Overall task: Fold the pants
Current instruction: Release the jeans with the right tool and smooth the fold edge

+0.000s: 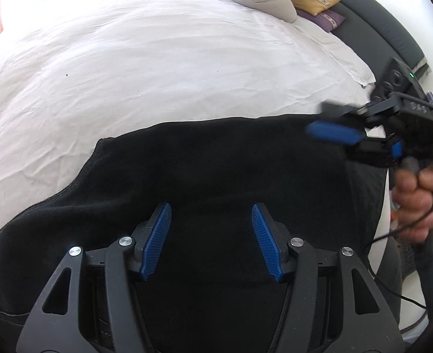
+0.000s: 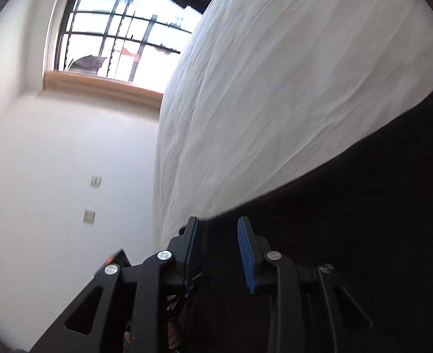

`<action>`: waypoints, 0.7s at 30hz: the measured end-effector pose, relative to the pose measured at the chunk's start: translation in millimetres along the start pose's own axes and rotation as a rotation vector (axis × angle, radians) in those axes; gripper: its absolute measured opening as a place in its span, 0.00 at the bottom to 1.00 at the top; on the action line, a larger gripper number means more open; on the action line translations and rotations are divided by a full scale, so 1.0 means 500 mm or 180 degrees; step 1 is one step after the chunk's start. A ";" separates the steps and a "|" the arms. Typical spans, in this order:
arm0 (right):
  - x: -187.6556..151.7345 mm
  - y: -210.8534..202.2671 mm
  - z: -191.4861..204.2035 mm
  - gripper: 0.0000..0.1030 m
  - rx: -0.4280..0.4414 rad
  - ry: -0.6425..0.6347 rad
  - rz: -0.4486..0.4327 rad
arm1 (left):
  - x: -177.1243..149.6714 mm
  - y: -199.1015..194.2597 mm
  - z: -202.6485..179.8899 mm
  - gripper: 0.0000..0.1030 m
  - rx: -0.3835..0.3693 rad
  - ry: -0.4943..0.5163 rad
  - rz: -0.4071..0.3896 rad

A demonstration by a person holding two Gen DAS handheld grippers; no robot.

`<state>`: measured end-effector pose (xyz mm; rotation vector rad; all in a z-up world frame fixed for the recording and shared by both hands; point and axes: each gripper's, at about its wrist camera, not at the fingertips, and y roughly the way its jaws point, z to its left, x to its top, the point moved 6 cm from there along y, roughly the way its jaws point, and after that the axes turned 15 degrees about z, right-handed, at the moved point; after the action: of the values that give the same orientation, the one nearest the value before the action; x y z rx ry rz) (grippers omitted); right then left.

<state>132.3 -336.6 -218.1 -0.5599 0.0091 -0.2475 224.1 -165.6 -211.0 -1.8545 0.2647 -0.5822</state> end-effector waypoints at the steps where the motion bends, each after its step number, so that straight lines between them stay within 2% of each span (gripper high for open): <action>1: 0.000 0.032 -0.008 0.30 -0.0136 -0.0001 0.0073 | -0.009 -0.008 0.008 0.54 0.0018 0.0002 -0.0016; 2: 0.014 0.052 -0.032 0.28 -0.0174 0.0130 0.0083 | -0.011 -0.011 0.013 0.54 0.0018 -0.0008 -0.0031; 3: 0.028 0.055 -0.061 0.18 -0.0097 0.0304 0.0041 | -0.015 -0.015 0.021 0.54 0.0021 -0.0033 -0.0046; 4: 0.041 0.041 -0.088 0.00 -0.0167 0.0419 -0.0066 | -0.021 -0.022 0.032 0.54 0.0028 -0.0078 -0.0078; 5: 0.050 0.013 -0.100 0.00 -0.0214 0.0477 -0.0259 | -0.028 -0.028 0.044 0.54 0.0000 -0.0127 -0.0106; 6: 0.057 -0.022 -0.105 0.00 -0.0401 0.0560 -0.0471 | -0.036 -0.033 0.053 0.54 -0.0028 -0.0166 -0.0116; 7: 0.057 -0.049 -0.096 0.06 -0.0552 0.0565 -0.0604 | -0.045 -0.039 0.061 0.54 -0.0027 -0.0194 -0.0128; 8: 0.101 -0.039 -0.059 0.11 -0.0493 0.0467 -0.0619 | -0.055 -0.046 0.066 0.54 0.0014 -0.0200 -0.0141; 9: 0.094 -0.030 -0.023 0.12 -0.0297 0.0307 -0.0486 | -0.064 -0.053 0.067 0.54 0.0054 -0.0204 -0.0157; 10: 0.084 -0.002 0.017 0.19 -0.0183 0.0161 -0.0308 | -0.076 -0.062 0.068 0.54 0.0051 -0.0212 -0.0195; 11: 0.069 0.032 0.055 0.32 -0.0155 0.0021 -0.0146 | -0.086 -0.070 0.065 0.54 0.0034 -0.0235 -0.0228; 13: 0.043 0.134 0.115 0.46 0.0022 -0.0225 0.0346 | -0.097 -0.070 0.079 0.54 0.0059 -0.0335 -0.0254; 14: 0.041 0.183 0.136 0.46 0.0097 -0.0278 0.0567 | -0.104 -0.066 0.092 0.54 0.0061 -0.0381 -0.0225; 16: 0.039 0.266 0.133 0.45 -0.0090 -0.0306 0.0816 | -0.113 -0.051 0.115 0.54 0.0070 -0.0452 -0.0158; 18: 0.077 0.288 0.105 0.27 -0.0130 -0.0210 0.0760 | -0.116 -0.046 0.127 0.54 0.0029 -0.0476 -0.0160; 19: 0.103 0.278 0.084 0.02 -0.0112 -0.0070 0.0666 | -0.117 -0.047 0.131 0.54 0.0010 -0.0489 -0.0186; 21: 0.151 0.220 0.045 0.00 -0.0065 0.0190 0.0262 | -0.118 -0.042 0.129 0.54 0.0034 -0.0481 -0.0200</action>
<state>232.2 -252.5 -252.5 -0.5711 0.0923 -0.1840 205.0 -78.8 -223.8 -1.8911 0.1031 -0.4824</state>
